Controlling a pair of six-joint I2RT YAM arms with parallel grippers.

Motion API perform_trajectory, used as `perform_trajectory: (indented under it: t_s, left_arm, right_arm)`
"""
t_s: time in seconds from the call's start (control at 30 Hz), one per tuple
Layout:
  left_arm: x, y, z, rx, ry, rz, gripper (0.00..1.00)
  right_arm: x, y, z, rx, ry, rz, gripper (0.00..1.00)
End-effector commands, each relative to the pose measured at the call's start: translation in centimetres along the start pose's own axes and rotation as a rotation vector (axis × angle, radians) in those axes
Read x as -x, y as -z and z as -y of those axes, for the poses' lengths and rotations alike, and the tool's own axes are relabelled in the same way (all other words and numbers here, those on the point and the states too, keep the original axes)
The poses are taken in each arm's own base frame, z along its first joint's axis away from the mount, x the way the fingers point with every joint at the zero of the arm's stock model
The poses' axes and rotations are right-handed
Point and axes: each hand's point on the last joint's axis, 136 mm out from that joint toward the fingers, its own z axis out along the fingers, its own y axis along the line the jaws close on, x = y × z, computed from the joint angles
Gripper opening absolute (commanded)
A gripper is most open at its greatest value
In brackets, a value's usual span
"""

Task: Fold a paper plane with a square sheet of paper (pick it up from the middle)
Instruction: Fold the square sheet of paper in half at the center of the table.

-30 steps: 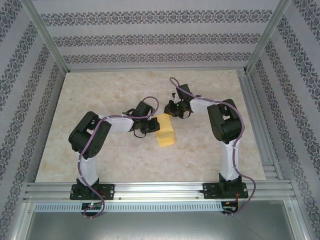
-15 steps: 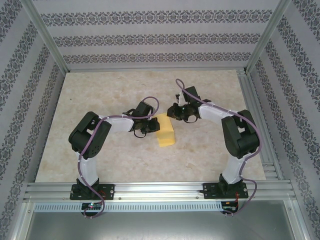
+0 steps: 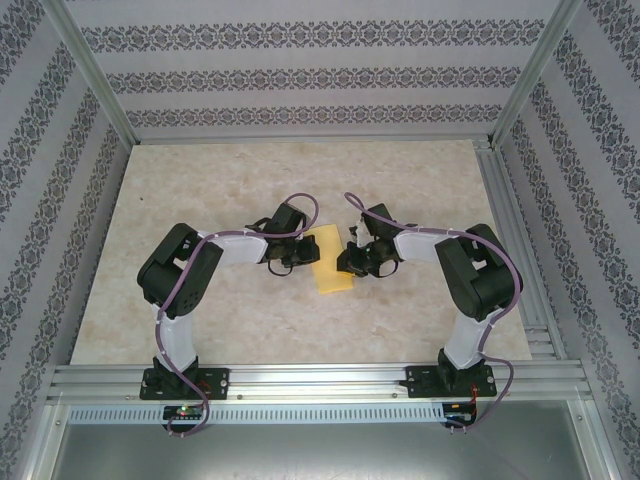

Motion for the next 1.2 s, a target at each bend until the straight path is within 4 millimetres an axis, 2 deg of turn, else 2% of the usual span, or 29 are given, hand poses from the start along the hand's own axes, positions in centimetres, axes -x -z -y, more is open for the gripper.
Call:
perform_trajectory:
  t_s: [0.0, 0.1, 0.17, 0.3, 0.43, 0.53, 0.6, 0.73, 0.87, 1.0, 1.17]
  left_arm:
    - [-6.1, -1.6, -6.1, 0.216, 0.059, -0.170, 0.09]
    - [-6.2, -1.6, -6.2, 0.219, 0.060, -0.169, 0.09]
    - [-6.1, -1.6, -6.2, 0.217, 0.059, -0.168, 0.09]
    - [-6.2, -1.7, -6.2, 0.216, 0.061, -0.169, 0.09]
    - [-6.2, -1.7, -6.2, 0.217, 0.061, -0.169, 0.09]
    - [-6.1, -1.7, -6.1, 0.215, 0.059, -0.168, 0.09]
    - [-6.1, -1.7, -6.1, 0.215, 0.059, -0.169, 0.09]
    - [-6.0, -1.6, -6.0, 0.213, 0.058, -0.166, 0.09]
    - [-6.0, -1.5, -5.9, 0.214, 0.057, -0.167, 0.09]
    - [-5.8, -1.3, -5.7, 0.210, 0.053, -0.163, 0.09]
    - [-5.4, -0.6, -5.0, 0.199, 0.046, -0.145, 0.09]
  right_arm:
    - [-0.4, 0.1, 0.6, -0.014, -0.011, -0.002, 0.15]
    - [-0.1, 1.8, -1.4, 0.028, 0.016, 0.040, 0.15]
    - [-0.4, 2.4, -1.6, 0.032, 0.001, 0.056, 0.15]
    - [-2.2, 1.7, 0.1, -0.011, -0.070, 0.035, 0.14]
    - [-4.2, 0.3, 2.8, -0.062, -0.142, -0.003, 0.13]
    - [-4.8, -0.1, 3.3, -0.089, -0.150, -0.015, 0.13]
    - [-4.3, 0.3, 2.6, -0.082, -0.131, -0.001, 0.13]
    - [-2.4, 2.4, -0.5, -0.024, -0.059, 0.077, 0.14]
    - [-1.1, 3.3, -2.0, -0.001, -0.021, 0.113, 0.14]
    - [0.2, 2.6, -2.0, -0.017, 0.001, 0.111, 0.15]
    - [0.7, 1.1, -0.8, -0.059, -0.002, 0.084, 0.14]
